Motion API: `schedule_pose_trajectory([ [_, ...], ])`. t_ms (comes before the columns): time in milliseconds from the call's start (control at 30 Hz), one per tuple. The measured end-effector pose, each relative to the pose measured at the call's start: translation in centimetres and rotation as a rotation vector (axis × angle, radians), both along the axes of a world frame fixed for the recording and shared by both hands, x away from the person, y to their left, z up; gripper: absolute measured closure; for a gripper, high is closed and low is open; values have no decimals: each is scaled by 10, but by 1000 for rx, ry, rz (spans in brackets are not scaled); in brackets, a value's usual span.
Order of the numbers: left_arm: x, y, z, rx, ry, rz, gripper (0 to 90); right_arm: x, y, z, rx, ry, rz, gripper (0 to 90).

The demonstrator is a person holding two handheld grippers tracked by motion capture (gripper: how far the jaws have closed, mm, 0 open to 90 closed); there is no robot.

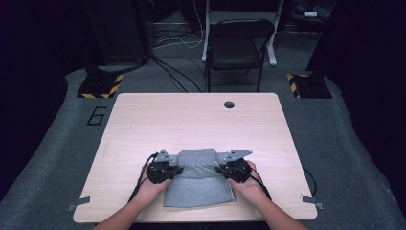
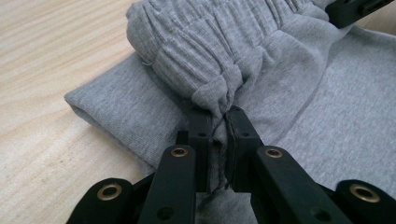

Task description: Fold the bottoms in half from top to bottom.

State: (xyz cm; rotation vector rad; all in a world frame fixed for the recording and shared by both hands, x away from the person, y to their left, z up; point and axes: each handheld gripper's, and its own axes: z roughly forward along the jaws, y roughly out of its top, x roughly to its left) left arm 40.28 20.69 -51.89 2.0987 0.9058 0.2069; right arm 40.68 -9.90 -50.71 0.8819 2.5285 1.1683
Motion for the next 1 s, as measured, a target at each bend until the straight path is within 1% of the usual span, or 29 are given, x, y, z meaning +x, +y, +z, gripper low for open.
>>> schedule_pose_trajectory([
  [100,-1,-1,0,-4,7,11,819,1,-1,-1,11,12,-4,823],
  [133,-1,-2,1,10,-1,4,815,2,-1,0,17,23,-8,811],
  [167,-1,-2,2,27,-7,-7,807,2,-2,1,32,40,-17,779],
  [233,-2,-4,2,26,-9,0,794,3,-2,2,62,61,-18,702],
  [267,-2,-4,2,19,-3,1,785,3,-2,4,67,64,-10,669],
  [300,-2,-4,2,10,7,1,776,2,-2,5,76,61,-8,643],
  [333,-1,-4,2,10,3,-3,765,1,-2,7,79,62,-9,625],
  [400,-1,-4,1,-6,14,0,738,1,-2,12,81,47,-9,576],
  [467,-1,-4,2,-18,24,0,692,3,-1,16,90,38,-24,546],
  [500,-2,-5,2,-13,18,-4,680,4,-2,19,86,32,-25,536],
  [567,-3,-6,2,-21,24,2,655,8,-2,23,80,29,-38,517],
  [633,-3,-6,2,-11,13,-8,643,13,-1,27,89,31,-52,503],
  [667,-3,-6,2,-15,16,-6,635,15,0,29,88,28,-53,500],
  [733,-3,-6,2,-17,17,-6,621,19,4,34,108,20,-54,494],
  [767,-4,-7,2,-21,22,0,614,20,6,36,115,25,-53,493],
  [833,-4,-7,3,-18,16,-9,591,23,12,39,131,21,-51,487],
  [867,-5,-7,2,-23,19,-8,573,24,16,39,132,6,-44,486],
  [900,-6,-7,2,-31,22,-2,552,25,19,40,138,6,-50,477],
  [933,-7,-8,2,-33,22,-3,532,28,21,41,133,-3,-43,466],
  [967,-7,-8,3,-35,25,-1,514,29,24,42,138,-2,-52,462],
  [1000,-7,-7,4,-29,23,-14,499,31,26,43,134,-11,-44,458],
])
